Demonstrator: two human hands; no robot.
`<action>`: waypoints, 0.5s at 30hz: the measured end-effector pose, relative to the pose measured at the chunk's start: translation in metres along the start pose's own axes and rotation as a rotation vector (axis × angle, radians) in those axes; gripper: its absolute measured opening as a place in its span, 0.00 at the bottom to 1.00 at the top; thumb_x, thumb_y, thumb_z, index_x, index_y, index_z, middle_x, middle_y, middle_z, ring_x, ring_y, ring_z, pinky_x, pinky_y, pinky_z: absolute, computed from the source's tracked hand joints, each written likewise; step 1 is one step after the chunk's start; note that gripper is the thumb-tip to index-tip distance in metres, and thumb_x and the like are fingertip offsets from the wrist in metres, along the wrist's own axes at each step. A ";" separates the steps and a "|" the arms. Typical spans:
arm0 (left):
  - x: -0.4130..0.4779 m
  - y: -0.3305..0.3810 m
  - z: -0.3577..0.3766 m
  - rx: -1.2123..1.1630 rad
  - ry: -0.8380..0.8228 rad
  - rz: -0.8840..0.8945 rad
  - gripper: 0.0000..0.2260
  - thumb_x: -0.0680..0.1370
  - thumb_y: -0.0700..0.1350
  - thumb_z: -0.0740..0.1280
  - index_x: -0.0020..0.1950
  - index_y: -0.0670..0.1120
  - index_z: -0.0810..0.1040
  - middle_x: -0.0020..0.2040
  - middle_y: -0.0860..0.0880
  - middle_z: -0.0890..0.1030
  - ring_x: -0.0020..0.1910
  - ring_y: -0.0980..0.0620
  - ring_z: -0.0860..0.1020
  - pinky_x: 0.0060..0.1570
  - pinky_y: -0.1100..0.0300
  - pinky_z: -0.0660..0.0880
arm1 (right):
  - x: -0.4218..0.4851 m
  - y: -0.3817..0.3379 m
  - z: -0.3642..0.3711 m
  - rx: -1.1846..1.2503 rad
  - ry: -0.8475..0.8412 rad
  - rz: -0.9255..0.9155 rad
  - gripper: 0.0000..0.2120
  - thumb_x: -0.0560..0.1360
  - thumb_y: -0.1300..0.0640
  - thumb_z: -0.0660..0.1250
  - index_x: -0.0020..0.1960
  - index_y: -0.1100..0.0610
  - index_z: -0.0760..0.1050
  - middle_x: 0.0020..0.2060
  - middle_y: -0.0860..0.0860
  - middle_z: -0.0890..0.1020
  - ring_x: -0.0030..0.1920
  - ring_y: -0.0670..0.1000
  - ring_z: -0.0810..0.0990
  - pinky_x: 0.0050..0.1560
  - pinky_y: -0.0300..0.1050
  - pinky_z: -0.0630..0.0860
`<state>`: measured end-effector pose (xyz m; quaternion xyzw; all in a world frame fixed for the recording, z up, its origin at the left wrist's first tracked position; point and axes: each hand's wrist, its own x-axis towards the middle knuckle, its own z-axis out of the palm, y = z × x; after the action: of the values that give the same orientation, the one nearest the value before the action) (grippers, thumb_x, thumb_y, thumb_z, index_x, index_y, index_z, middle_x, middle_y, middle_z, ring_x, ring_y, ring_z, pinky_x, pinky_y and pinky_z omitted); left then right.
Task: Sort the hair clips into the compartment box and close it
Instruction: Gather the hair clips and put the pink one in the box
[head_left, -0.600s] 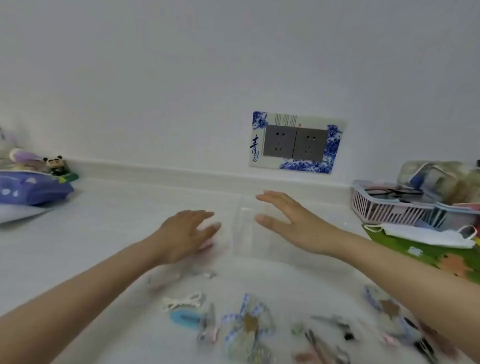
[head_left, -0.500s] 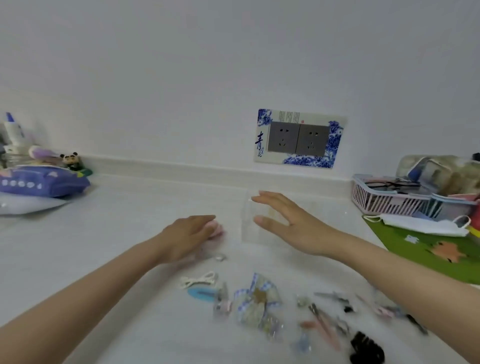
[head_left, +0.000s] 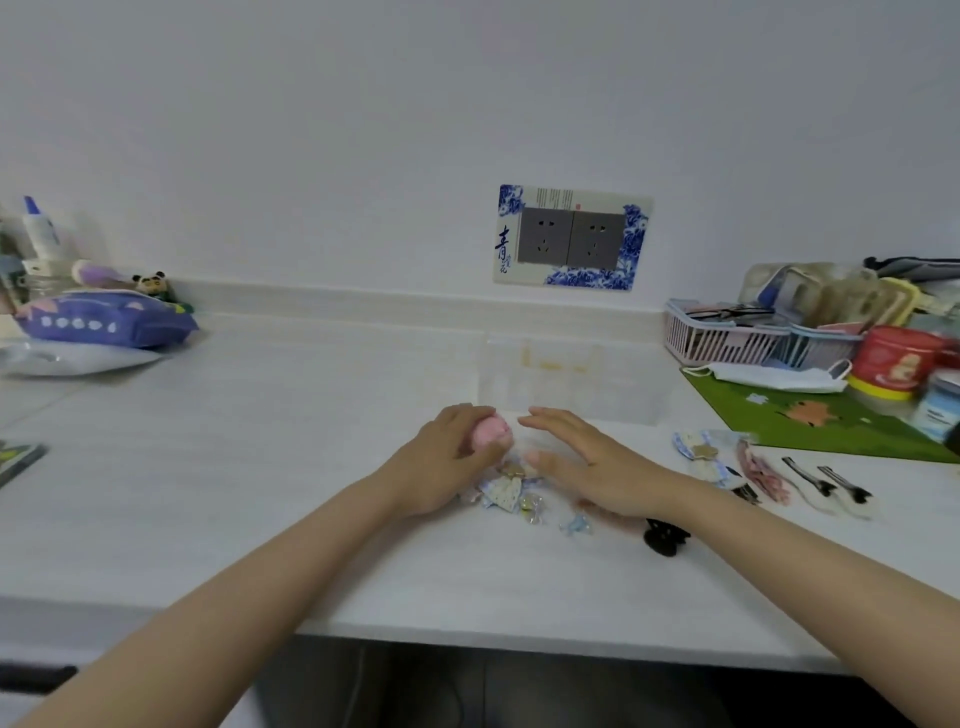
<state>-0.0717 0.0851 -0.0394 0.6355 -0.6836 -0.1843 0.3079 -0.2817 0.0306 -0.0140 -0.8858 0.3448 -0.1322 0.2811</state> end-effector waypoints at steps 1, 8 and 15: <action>-0.002 0.006 0.006 -0.003 0.014 0.013 0.24 0.73 0.68 0.57 0.64 0.58 0.69 0.63 0.56 0.71 0.63 0.56 0.70 0.63 0.53 0.69 | -0.006 0.003 -0.003 0.007 0.021 0.005 0.30 0.73 0.34 0.55 0.73 0.42 0.59 0.74 0.38 0.56 0.74 0.40 0.54 0.73 0.42 0.52; 0.004 0.039 0.038 0.015 0.036 0.052 0.33 0.66 0.72 0.55 0.67 0.57 0.66 0.68 0.55 0.68 0.66 0.53 0.68 0.65 0.49 0.68 | -0.048 0.039 -0.041 0.014 0.229 0.082 0.32 0.70 0.35 0.56 0.72 0.44 0.63 0.74 0.43 0.60 0.73 0.42 0.57 0.74 0.44 0.54; 0.021 0.065 0.065 0.060 0.025 0.057 0.36 0.65 0.73 0.55 0.69 0.57 0.64 0.71 0.53 0.66 0.68 0.49 0.67 0.65 0.47 0.67 | -0.088 0.102 -0.081 -0.036 0.446 0.318 0.32 0.71 0.31 0.55 0.71 0.44 0.65 0.75 0.46 0.59 0.75 0.48 0.55 0.73 0.48 0.53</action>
<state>-0.1632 0.0638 -0.0416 0.6269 -0.7028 -0.1468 0.3024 -0.4352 -0.0040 -0.0125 -0.7743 0.5353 -0.2719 0.1997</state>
